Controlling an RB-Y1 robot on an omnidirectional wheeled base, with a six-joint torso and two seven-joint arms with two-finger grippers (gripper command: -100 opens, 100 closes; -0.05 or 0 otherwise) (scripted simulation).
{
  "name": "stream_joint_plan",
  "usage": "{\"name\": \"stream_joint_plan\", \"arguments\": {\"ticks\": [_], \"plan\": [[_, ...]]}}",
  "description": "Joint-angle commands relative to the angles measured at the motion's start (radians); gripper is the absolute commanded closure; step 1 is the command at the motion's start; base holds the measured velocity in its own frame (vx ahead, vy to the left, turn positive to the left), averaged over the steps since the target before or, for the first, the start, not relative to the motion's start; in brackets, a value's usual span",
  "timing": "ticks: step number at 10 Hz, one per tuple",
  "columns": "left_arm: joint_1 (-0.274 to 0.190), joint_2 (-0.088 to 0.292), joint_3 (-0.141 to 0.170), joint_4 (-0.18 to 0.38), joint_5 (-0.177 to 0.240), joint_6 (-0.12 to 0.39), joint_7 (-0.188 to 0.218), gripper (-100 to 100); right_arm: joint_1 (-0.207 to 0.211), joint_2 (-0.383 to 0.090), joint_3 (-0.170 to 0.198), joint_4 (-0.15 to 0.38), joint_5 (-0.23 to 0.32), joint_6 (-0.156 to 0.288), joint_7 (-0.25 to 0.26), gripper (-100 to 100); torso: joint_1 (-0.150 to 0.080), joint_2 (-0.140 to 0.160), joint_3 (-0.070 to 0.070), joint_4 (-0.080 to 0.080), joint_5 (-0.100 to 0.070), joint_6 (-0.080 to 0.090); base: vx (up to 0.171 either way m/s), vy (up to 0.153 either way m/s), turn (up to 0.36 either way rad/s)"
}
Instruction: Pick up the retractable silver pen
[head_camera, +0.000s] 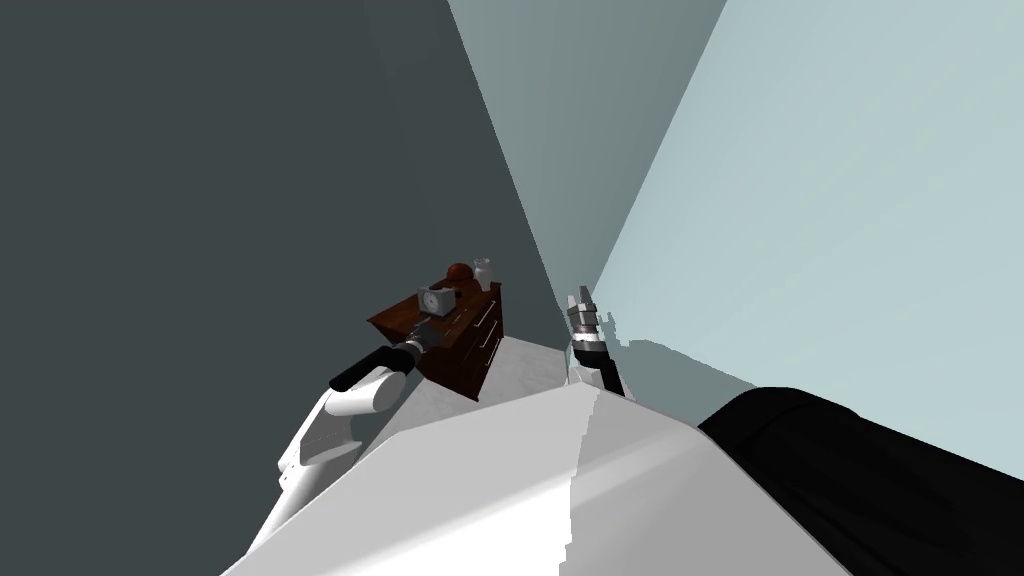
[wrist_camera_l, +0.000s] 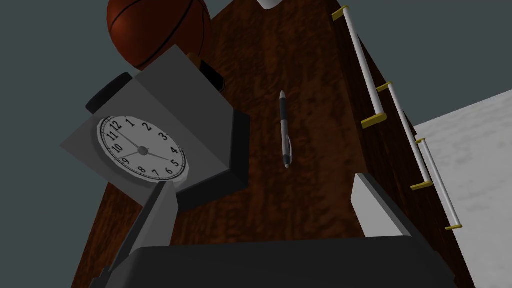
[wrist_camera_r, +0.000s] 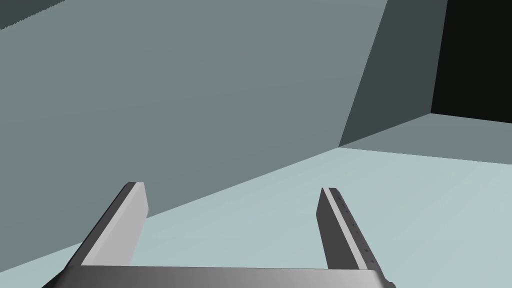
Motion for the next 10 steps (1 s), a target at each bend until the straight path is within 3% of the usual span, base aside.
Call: {"name": "stream_joint_plan", "arguments": {"ticks": [1, 2, 3, 4, 5, 6, 7, 10], "plan": [[-0.002, 0.0, 0.002, -0.003, 0.001, 0.037, 0.007, -100, 0.0, 0.0, 0.0, 0.0, 0.0, 0.0, 0.0, 0, 0.0, 0.0, 0.0, 0.0, 0.0, 0.0, 0.015, -0.015, 0.008], [-0.011, 0.017, 0.018, 0.011, 0.027, 0.071, 0.038, -100, 0.0, 0.0, 0.0, 0.0, 0.0, 0.0, 0.0, 0, 0.001, 0.001, 0.001, 0.0, 0.0, 0.0, 0.033, -0.037, -0.068], [-0.011, 0.017, 0.018, 0.011, 0.027, 0.095, 0.038, -100, 0.0, 0.0, 0.0, 0.0, 0.0, 0.0, 0.0, 0, 0.0, 0.0, 0.0, 0.0, 0.0, 0.0, 0.038, -0.034, -0.033], [-0.019, 0.034, 0.034, 0.025, 0.053, 0.124, 0.068, -100, 0.0, 0.0, 0.0, 0.0, 0.0, 0.0, 0.0, 0, 0.0, 0.0, 0.0, 0.0, 0.0, 0.0, 0.06, -0.038, -0.06], [-0.019, 0.034, 0.034, 0.025, 0.053, 0.151, 0.068, -100, 0.0, 0.0, 0.0, 0.0, 0.0, 0.0, 0.0, 0, 0.0, -0.001, 0.0, 0.0, 0.0, 0.0, 0.055, -0.036, -0.038], [-0.026, 0.051, 0.051, 0.039, 0.079, 0.18, 0.097, -100, 0.0, 0.0, 0.0, 0.0, 0.0, 0.0, 0.0, 0, 0.0, -0.001, -0.001, 0.0, 0.0, 0.0, 0.065, -0.04, -0.081], [-0.026, 0.051, 0.051, 0.039, 0.079, 0.208, 0.097, -100, 0.0, 0.0, 0.0, 0.0, 0.0, 0.0, 0.0, 0, 0.0, -0.002, -0.001, 0.0, 0.0, 0.0, 0.058, -0.033, -0.021], [-0.037, 0.085, 0.087, 0.067, 0.13, 0.295, 0.151, -100, 0.0, 0.0, 0.0, 0.0, 0.0, 0.0, 0.0, 0, -0.001, -0.002, -0.001, 0.0, 0.0, 0.0, 0.068, -0.042, -0.044]]}}
